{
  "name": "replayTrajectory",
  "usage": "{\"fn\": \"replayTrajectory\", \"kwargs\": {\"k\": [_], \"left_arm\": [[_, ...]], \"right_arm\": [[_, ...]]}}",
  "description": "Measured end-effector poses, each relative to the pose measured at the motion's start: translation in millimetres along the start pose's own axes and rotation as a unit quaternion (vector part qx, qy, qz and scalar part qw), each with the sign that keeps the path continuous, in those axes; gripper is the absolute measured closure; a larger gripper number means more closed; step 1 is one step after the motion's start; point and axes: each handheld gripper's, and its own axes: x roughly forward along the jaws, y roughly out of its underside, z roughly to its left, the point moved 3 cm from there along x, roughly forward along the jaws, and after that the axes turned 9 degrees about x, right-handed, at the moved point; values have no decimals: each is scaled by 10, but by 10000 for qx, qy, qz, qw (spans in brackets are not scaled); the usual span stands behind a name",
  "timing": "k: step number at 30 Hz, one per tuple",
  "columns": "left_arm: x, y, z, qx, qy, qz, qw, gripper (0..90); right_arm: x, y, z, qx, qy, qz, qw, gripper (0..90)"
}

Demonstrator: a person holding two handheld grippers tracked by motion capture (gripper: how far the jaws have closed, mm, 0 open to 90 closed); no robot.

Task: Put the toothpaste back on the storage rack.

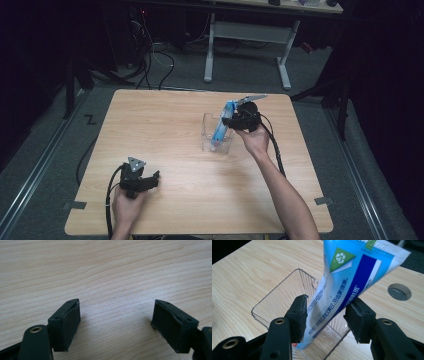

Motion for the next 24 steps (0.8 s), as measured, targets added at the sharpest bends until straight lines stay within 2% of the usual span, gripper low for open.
{"fn": "replayTrajectory", "kwargs": {"k": [9, 13, 24], "left_arm": [[0, 0, 0, 3, -4, -2, 10000, 230], [0, 0, 0, 2, -4, -3, 10000, 230], [2, -1, -1, 0, -12, -5, 10000, 230]], "right_arm": [[-93, 20, -2, -45, 9, -32, 10000, 505], [-146, 43, -5, -85, 5, -128, 9999, 508], [-310, 109, -58, -16, 47, -288, 9996, 508]]}}
